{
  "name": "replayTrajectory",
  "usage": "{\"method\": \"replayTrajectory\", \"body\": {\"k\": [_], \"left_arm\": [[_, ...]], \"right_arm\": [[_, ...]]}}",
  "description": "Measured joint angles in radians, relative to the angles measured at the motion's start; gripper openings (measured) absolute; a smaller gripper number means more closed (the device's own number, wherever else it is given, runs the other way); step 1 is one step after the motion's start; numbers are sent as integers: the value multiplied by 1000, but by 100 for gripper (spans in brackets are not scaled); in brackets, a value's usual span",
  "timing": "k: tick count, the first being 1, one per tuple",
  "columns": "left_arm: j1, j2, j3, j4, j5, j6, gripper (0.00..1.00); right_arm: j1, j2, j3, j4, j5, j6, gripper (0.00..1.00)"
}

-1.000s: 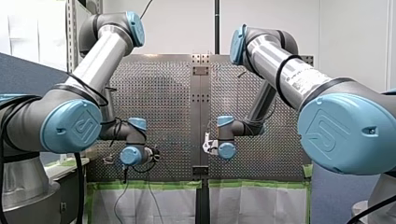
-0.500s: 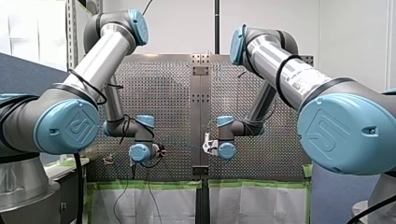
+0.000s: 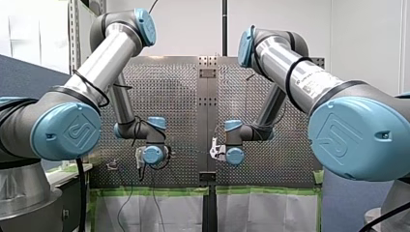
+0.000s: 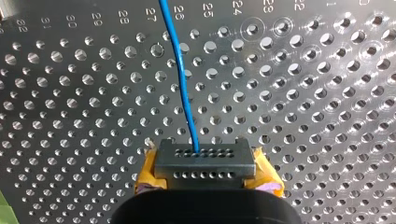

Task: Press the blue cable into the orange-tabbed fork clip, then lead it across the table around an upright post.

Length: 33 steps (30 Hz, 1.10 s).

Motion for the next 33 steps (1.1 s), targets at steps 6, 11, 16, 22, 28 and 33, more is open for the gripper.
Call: {"method": "replayTrajectory", "body": {"k": [6, 11, 16, 22, 28, 33], "left_arm": [[-8, -5, 32, -17, -34, -7, 100], [-11, -6, 66, -53, -30, -21, 100], [-12, -19, 85, -81, -21, -34, 100], [-14, -66, 132, -133, -13, -38, 100], [-20, -120, 191, -192, -14, -39, 100], [-26, -129, 233, -228, -35, -32, 100]], "right_arm": [[0, 0, 0, 0, 0, 1, 0], [1, 0, 0, 0, -2, 2, 0], [1, 0, 0, 4, -3, 2, 0], [3, 0, 0, 12, -4, 3, 0], [3, 0, 0, 24, -3, 2, 0], [3, 0, 0, 25, -3, 2, 0]]}}
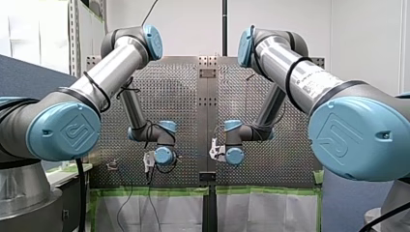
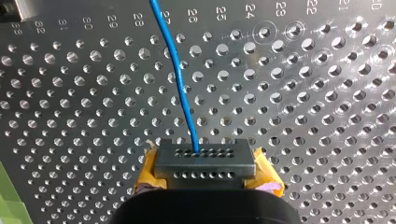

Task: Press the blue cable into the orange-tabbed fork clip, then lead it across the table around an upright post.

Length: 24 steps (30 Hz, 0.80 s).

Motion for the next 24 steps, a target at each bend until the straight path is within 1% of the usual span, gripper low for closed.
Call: {"method": "replayTrajectory", "body": {"k": [9, 19, 24], "left_arm": [[-3, 37, 13, -20, -30, 1, 100], [-17, 41, 13, -22, -34, 3, 100], [-23, 42, 13, -12, -34, 1, 100]], "right_arm": [[0, 0, 0, -5, -10, 0, 0], [-4, 1, -1, -4, -15, 0, 0], [-6, 1, -2, -3, -17, -1, 0]]}}
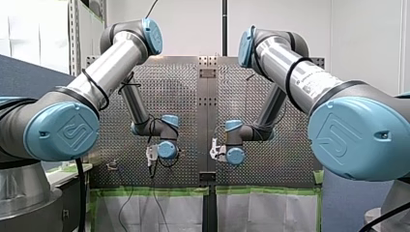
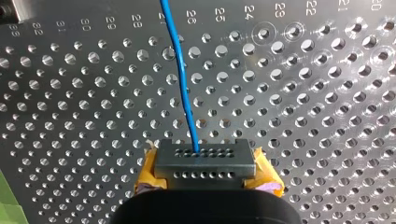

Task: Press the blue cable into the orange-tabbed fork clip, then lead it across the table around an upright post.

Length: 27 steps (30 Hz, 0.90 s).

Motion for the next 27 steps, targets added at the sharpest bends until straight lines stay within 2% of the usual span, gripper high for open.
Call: {"method": "replayTrajectory", "body": {"k": [12, 15, 17, 18, 19, 20, 21, 22, 23, 24, 26, 27], "left_arm": [[4, 0, 0, 25, 0, -16, 100], [6, 0, 0, 36, 1, -34, 100], [6, 0, 1, 47, 4, -51, 81], [6, 0, 1, 50, 6, -57, 81], [6, 0, 1, 52, 8, -61, 76], [6, 0, 1, 54, 11, -65, 56], [7, 0, 1, 54, 11, -67, 56], [7, 0, 1, 54, 10, -69, 44], [7, 0, 1, 54, 5, -73, 27], [7, 0, 1, 53, 0, -75, 27], [5, 0, 1, 50, -17, -79, 5], [4, 0, 1, 48, -25, -79, 5]], "right_arm": [[0, 1, 0, 0, 0, -1, 0], [1, 1, 0, 1, 0, -2, 0], [1, 2, 0, 1, 0, -2, 0], [1, 2, 0, 1, 0, -2, 0], [2, 1, 0, 1, -1, -3, 0], [2, 2, 0, 1, -1, -3, 0], [2, 2, 0, 2, -1, -3, 0], [2, 2, 0, 2, -1, -3, 0], [2, 2, 0, 2, -1, -4, 0], [2, 2, 0, 2, -2, -4, 0], [2, 2, 0, 3, -2, -4, 0], [2, 2, 0, 3, -2, -4, 0]]}}
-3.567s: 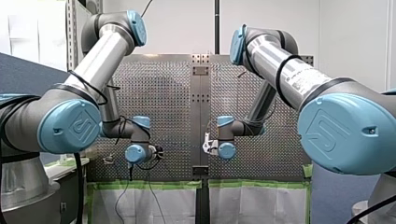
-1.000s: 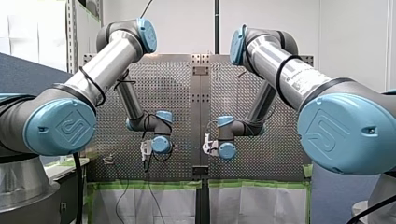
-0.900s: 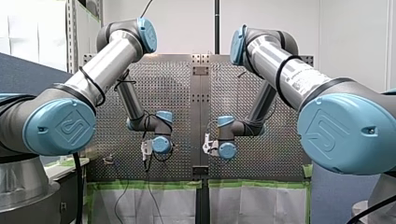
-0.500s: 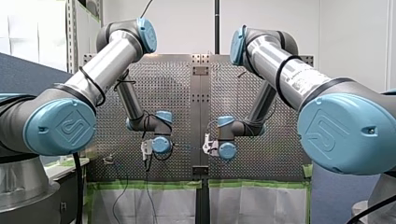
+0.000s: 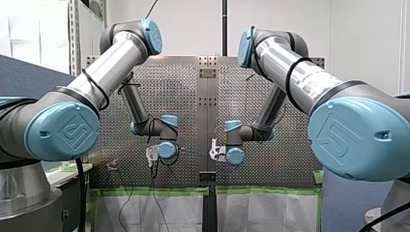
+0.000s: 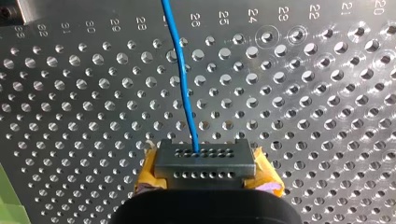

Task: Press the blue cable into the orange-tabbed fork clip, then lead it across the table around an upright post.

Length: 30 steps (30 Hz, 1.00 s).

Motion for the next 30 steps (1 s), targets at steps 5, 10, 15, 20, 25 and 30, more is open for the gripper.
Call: {"method": "replayTrajectory", "body": {"k": [5, 10, 15, 20, 25, 30], "left_arm": [[-4, 0, 0, -16, -46, 17, 0], [-5, 0, 0, -24, -90, 45, 0], [-6, 0, 0, -36, -117, 51, 0], [-12, 4, 7, -62, -124, 57, 0], [-25, 35, 11, -102, -129, 66, 0], [-46, 83, 11, -151, -130, 65, 0]], "right_arm": [[0, 0, 0, 1, 0, 0, 0], [1, 0, 0, 1, 0, 0, 0], [3, 0, -3, 2, -1, 0, 0], [4, 0, -25, 29, 5, -1, 0], [4, -10, -52, 70, 37, -8, 0], [8, -47, -58, 122, 75, -12, 0]]}}
